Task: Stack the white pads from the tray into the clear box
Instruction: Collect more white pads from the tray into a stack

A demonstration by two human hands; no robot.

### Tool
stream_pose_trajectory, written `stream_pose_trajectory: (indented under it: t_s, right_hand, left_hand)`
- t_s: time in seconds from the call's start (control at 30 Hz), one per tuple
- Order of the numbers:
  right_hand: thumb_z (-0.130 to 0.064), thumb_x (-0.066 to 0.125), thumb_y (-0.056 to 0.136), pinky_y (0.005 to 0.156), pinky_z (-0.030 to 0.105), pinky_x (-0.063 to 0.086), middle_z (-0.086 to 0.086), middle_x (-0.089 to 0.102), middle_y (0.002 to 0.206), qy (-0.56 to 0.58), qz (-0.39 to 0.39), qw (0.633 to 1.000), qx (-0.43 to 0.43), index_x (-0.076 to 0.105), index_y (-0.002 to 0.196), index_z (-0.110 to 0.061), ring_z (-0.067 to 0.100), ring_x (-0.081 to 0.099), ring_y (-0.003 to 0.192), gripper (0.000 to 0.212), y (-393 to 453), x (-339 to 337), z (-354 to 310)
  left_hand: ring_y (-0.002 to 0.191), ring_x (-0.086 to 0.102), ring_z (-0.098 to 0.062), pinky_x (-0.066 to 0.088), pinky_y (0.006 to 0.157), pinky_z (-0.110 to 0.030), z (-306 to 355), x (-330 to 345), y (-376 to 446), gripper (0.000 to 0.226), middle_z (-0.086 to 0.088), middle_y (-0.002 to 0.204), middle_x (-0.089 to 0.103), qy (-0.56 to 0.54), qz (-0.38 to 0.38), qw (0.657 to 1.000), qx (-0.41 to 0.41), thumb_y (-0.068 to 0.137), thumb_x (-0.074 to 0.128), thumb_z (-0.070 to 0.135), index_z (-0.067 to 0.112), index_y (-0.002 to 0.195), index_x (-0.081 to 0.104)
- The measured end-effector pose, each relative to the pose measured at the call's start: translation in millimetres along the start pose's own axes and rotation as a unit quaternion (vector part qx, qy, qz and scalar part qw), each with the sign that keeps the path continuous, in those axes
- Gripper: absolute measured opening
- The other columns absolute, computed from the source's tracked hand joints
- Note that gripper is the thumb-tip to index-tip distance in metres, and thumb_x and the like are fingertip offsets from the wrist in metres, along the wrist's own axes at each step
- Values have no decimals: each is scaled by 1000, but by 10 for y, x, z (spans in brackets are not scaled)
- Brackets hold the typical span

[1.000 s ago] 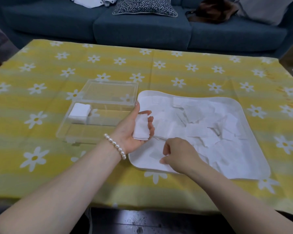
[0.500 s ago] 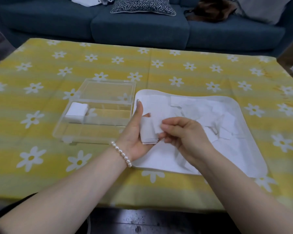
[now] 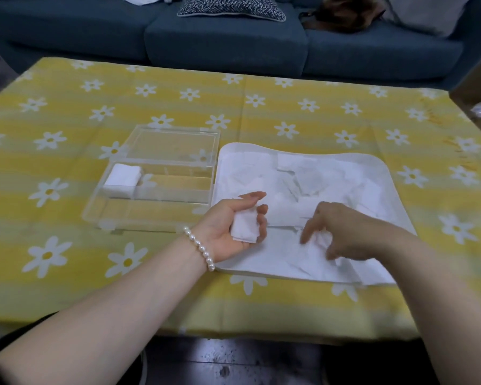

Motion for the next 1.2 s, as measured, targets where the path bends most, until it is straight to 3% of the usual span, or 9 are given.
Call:
stream_pose_trajectory:
  t_s: [0.13, 0.33, 0.47, 0.67, 0.77, 0.83, 0.97, 1.07, 1.2]
  right_hand:
    - [-1, 52, 78, 85, 26, 27, -1, 32, 112, -160, 66, 985, -27, 44, 122, -37, 19, 31, 103, 58, 102, 96, -204]
    - [-11, 56, 80, 80, 27, 25, -2, 37, 104, -192, 61, 979, -36, 56, 93, -33, 22, 34, 105, 26, 201, 124, -243]
    - [-29, 80, 67, 85, 28, 33, -5, 48, 102, -60, 55, 996, -41, 50, 60, -33, 18, 38, 99, 31, 179, 29, -229]
    - [-16, 79, 70, 62, 24, 41, -5, 58, 67, 130, 95, 986, -37, 58, 63, -22, 10, 52, 66, 23, 92, -150, -152]
    - [-11, 78, 72, 53, 20, 41, -4, 58, 59, 283, 214, 935, -7, 58, 67, -22, 8, 50, 52, 24, 74, -301, -94]
    - [-6, 76, 73, 50, 20, 45, -1, 63, 59, 458, 280, 844, 22, 59, 73, -18, 10, 55, 48, 22, 55, -319, -32]
    - [0, 73, 74, 59, 33, 55, 11, 67, 72, 678, 235, 694, 49, 56, 82, -9, 21, 63, 58, 21, 113, -100, -194]
    - [1, 73, 74, 57, 30, 53, 7, 68, 70, 695, 225, 682, 39, 55, 84, -11, 20, 65, 61, 24, 132, 0, -418]
    - [-2, 73, 76, 51, 16, 47, -4, 63, 67, 623, 249, 741, 6, 58, 99, -13, 4, 63, 56, 29, 83, 2, -622]
  left_hand:
    - [49, 55, -17, 51, 52, -23, -44, -7, 8, 13, -9, 75, 56, 7, -1, 1000, -11, 92, 48, 7, 10, 97, 60]
    - [49, 55, -18, 50, 54, -23, -13, -12, -14, 13, -8, 74, 56, 16, 5, 1000, -13, 91, 48, 8, 11, 95, 59]
    - [49, 55, -17, 49, 55, -23, 39, -11, -28, 13, -6, 73, 57, 23, 7, 1000, -3, 92, 47, 8, 12, 96, 59]
    - [51, 54, -17, 49, 55, -23, 32, -29, -21, 12, -7, 72, 58, 16, 19, 1000, -2, 92, 48, 8, 11, 96, 60]
    - [52, 56, -18, 50, 55, -24, 21, -27, -19, 10, -7, 73, 59, 13, 17, 1000, -6, 89, 52, 15, 11, 94, 60]
    - [56, 57, -19, 51, 57, -26, 16, -27, -4, 20, -8, 74, 61, 4, 23, 1000, 5, 87, 56, 30, 10, 93, 59]
    - [75, 66, -24, 55, 64, -30, -22, 86, 8, 54, -12, 94, 68, -33, -27, 998, 39, 78, 59, 54, 9, 108, 61]
    - [83, 66, -23, 55, 71, -30, -57, 194, -25, 57, -13, 103, 68, -31, -71, 995, 58, 75, 57, 54, 9, 110, 65]
    - [82, 66, -23, 56, 69, -29, -68, 216, -70, 50, -12, 92, 66, -36, -76, 995, 55, 78, 57, 51, 7, 100, 64]
Point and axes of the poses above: each hand's wrist, its own y-axis towards the middle knuckle, its own x-axis out of the palm, z = x × y, the point moved 6 cm from there along y, towards the middle knuckle
